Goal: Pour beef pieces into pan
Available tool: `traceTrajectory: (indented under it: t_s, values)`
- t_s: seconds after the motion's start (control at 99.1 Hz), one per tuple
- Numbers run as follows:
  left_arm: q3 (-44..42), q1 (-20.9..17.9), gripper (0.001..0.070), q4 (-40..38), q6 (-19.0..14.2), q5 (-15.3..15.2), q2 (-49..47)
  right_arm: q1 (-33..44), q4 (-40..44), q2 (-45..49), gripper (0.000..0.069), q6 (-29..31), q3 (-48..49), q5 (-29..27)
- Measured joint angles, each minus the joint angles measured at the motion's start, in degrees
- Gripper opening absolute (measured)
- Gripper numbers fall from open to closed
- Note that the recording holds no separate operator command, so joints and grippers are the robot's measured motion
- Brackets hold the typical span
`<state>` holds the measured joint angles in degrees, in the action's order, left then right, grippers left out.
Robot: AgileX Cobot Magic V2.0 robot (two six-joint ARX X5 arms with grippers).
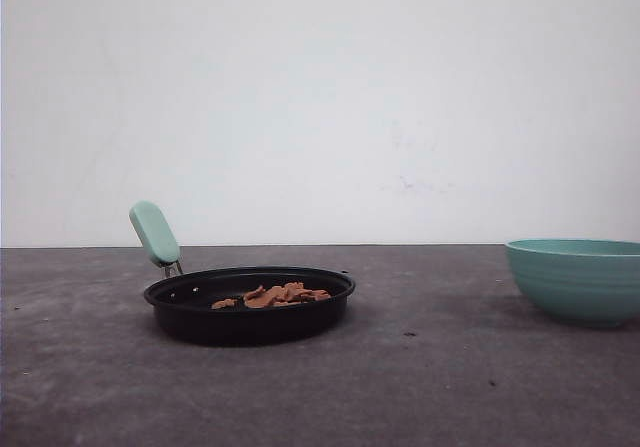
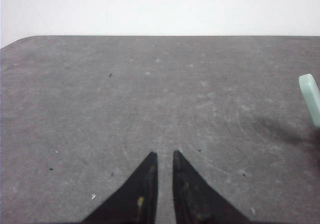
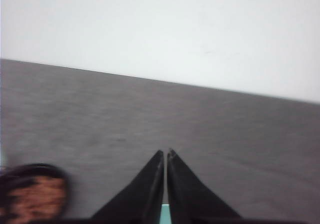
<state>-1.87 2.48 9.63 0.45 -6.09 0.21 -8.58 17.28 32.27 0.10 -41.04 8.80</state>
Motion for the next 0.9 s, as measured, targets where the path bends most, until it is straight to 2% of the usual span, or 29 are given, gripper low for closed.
traceTrajectory:
  t_s: [0.131,0.313,0.434,0.615,0.747,0.898]
  values:
    - [0.0,0.0,0.0027,0.0,0.0,0.0,0.0,2.3,-1.6,-2.7,0.0007,-4.8,3.7,-2.8]
    - [0.0,0.0,0.0028,0.0,0.0,0.0,0.0,6.3,-9.3,-9.9,0.0007,-5.6,16.2,-10.3]
    - [0.0,0.0,0.0027,0.0,0.0,0.0,0.0,7.8,-14.8,-17.0,0.0007,-4.9,26.2,-10.3]
    - [0.0,0.0,0.0027,0.0,0.0,0.0,0.0,8.7,-15.3,-25.9,0.0007,-2.7,36.2,-10.1]
    - [0.0,0.0,0.0027,0.0,0.0,0.0,0.0,9.0,-15.0,-30.0,0.0007,-1.6,40.1,-9.2]
    - [0.0,0.0,0.0027,0.0,0.0,0.0,0.0,9.1,-9.7,-32.1,0.0007,-1.4,40.2,-8.5]
